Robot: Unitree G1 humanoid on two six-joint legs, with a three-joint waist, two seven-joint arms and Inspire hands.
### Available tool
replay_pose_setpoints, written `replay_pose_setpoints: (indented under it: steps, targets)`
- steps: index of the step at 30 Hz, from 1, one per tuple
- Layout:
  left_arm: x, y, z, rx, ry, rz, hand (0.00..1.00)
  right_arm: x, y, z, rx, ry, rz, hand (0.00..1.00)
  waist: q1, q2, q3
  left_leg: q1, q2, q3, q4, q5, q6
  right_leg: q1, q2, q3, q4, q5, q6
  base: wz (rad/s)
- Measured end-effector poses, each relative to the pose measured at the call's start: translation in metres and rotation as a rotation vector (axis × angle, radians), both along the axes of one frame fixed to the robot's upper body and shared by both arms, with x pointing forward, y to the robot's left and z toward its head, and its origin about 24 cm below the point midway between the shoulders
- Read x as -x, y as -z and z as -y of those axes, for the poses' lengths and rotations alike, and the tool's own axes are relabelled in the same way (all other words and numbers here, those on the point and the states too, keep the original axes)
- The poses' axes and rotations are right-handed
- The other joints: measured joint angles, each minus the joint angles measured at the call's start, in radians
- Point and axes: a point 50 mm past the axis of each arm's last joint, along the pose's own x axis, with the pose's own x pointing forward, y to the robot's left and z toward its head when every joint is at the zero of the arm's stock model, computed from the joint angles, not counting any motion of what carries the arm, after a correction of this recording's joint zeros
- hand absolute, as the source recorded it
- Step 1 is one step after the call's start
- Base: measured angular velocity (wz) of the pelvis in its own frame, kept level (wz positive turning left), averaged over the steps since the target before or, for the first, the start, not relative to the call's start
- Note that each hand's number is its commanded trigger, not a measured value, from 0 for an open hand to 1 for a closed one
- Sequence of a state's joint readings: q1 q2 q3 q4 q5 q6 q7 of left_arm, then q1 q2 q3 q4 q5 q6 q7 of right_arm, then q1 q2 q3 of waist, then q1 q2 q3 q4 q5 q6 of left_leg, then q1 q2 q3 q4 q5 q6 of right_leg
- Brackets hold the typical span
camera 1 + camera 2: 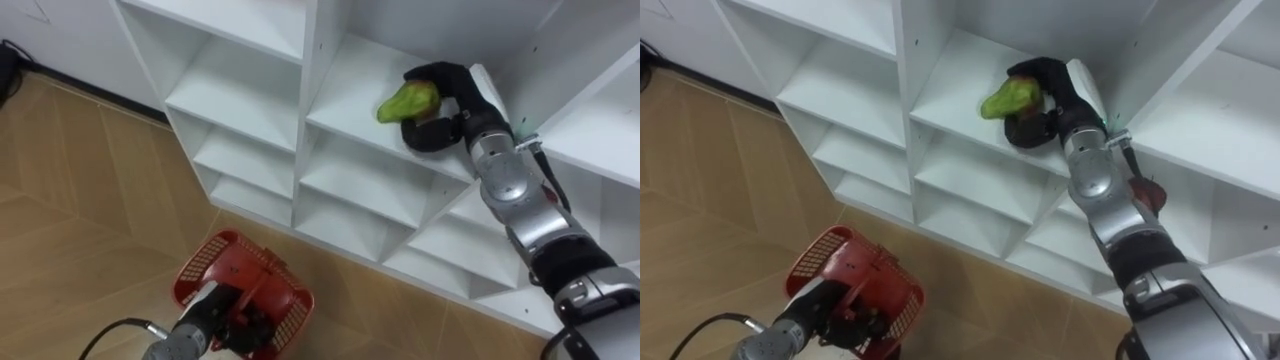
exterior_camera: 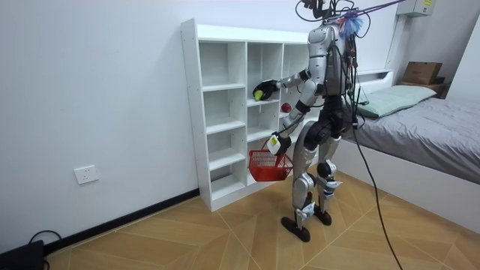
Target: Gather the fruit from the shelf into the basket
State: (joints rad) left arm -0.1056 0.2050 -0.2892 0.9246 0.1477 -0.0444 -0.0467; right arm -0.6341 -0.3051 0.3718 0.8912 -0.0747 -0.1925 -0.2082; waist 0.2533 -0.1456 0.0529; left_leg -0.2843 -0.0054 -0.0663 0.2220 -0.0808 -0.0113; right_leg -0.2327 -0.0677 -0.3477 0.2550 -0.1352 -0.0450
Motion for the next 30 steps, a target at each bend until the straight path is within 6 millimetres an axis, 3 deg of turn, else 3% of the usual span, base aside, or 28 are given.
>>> replay_pose_setpoints:
  steps: [19,25,30]
  targets:
    - [-0.002,0.002,-0.001,0.013,-0.023,-0.018,1.00,0.000,0.002,-0.005,0.006,0.005,-0.004,1.00,-0.008,0.000,0.0001,0.009,0.001,0.001,-0.007,0.000,0.000,0.010,-0.001,0.000,-0.007,0.000,0.001,0.00]
    - [0.000,0.003,-0.002,0.011,-0.026,-0.028,1.00,0.006,0.007,-0.007,-0.004,-0.025,-0.021,1.00,-0.030,0.014,-0.0042,0.026,-0.001,-0.002,-0.007,-0.002,0.001,0.036,0.003,-0.003,-0.018,-0.002,0.003,0.05]
    - [-0.001,0.002,-0.002,0.009,-0.028,-0.020,1.00,0.014,0.014,-0.009,-0.022,-0.057,-0.046,1.00,-0.044,0.035,-0.0152,0.042,-0.004,-0.002,-0.005,-0.006,0.004,0.053,0.000,-0.010,-0.019,-0.006,0.010,0.01]
